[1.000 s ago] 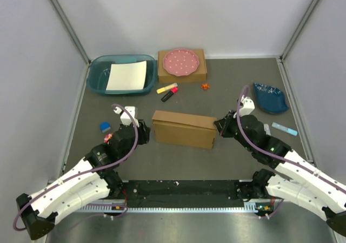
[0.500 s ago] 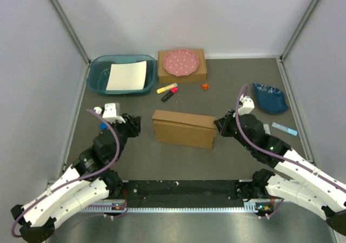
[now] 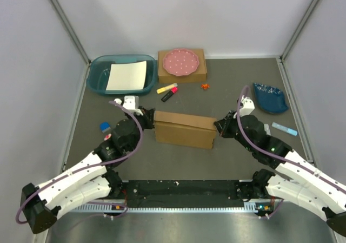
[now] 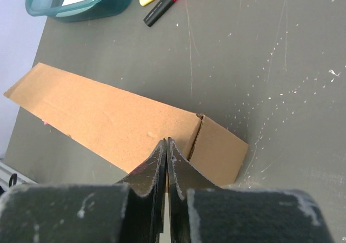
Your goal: Fold the paper box
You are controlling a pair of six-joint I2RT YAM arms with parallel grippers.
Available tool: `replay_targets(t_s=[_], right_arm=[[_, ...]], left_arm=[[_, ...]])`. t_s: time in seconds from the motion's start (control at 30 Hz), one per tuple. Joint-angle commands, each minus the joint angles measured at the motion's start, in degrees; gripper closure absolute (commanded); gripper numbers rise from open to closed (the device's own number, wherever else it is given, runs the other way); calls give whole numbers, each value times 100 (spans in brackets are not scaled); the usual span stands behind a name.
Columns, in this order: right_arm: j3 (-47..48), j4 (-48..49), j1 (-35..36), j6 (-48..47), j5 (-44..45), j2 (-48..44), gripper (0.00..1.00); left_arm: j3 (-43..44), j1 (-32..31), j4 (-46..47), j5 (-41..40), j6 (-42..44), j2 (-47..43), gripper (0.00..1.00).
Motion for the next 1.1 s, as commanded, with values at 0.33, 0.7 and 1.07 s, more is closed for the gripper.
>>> replay_targets(t_s=[0.33,0.7,1.07], right_arm=[[-155,-1059,32,-77,-131,-65,100],[918,-374,32,-271,-86,-241,100],[-1103,-321,32,502,-429,-415,100]], left_arm=[[-1394,31,211,348,-876,244,98],[-1367,22,149,233,-902,314,98],[-1833,31,88,514,-1228,489,98]])
